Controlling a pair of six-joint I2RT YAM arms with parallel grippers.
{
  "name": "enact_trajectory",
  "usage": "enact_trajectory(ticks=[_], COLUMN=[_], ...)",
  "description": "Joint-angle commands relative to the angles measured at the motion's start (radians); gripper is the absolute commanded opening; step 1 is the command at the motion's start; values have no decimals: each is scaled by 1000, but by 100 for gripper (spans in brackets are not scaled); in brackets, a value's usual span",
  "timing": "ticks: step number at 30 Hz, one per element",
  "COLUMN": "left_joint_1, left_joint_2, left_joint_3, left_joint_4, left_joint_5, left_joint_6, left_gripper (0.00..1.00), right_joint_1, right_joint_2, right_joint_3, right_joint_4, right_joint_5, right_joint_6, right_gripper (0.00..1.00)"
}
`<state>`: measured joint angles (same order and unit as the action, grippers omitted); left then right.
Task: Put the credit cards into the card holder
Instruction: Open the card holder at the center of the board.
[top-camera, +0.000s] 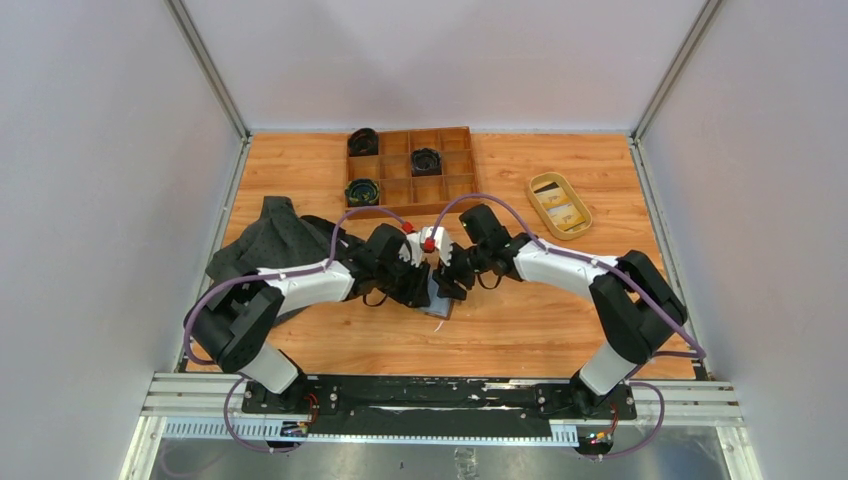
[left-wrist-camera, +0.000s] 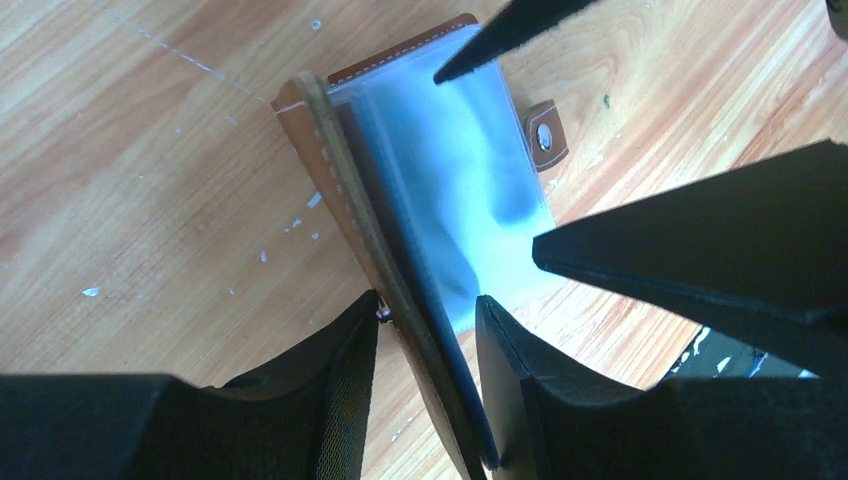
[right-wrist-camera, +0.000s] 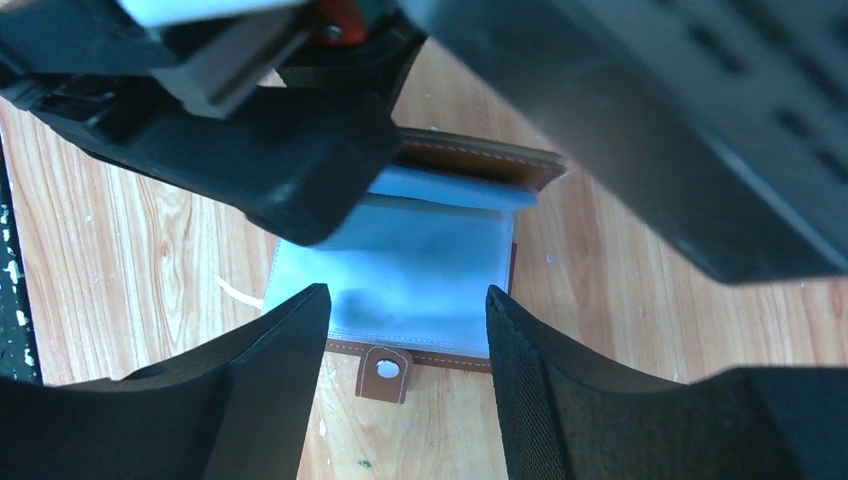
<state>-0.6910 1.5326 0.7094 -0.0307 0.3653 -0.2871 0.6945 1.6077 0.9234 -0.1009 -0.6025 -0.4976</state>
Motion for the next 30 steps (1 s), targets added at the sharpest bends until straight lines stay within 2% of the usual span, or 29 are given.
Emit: enact_trajectory(ticks=[1, 8, 11, 14, 18, 21, 25, 30], left_joint_1=[-4, -3, -2, -3, -9, -26, -60, -67], left_joint_2=[20, 21, 4, -8, 14, 55, 110, 115], left_joint_3=[13, 55, 63, 74, 112, 165, 234, 252], left_joint_4=[15, -50, -63, -74, -104, -172, -251, -272], left_joint_5=[55, 61, 95, 158, 241, 236, 216, 195], left_joint_6=[47, 130, 198, 272, 371, 442, 527, 572], left_gripper=[42, 35, 34, 33, 34, 34, 34, 34], right_joint_1=[-32, -163, -210, -214, -214, -219, -228, -228], right_joint_2=[16, -19, -39, -69, -125, -167, -191, -189], right_joint_3=[22, 42, 41, 22, -11, -24, -42, -55], right_joint_4=[-54, -113, -158, -199, -222, -223, -226, -224], right_joint_5=[-27, -194, -289, -320, -321, -278, -322, -325], right_joint_6=[41, 3, -66, -172, -302, -322, -366, -455], right_gripper=[63, 73, 74, 75, 75, 76, 79, 81])
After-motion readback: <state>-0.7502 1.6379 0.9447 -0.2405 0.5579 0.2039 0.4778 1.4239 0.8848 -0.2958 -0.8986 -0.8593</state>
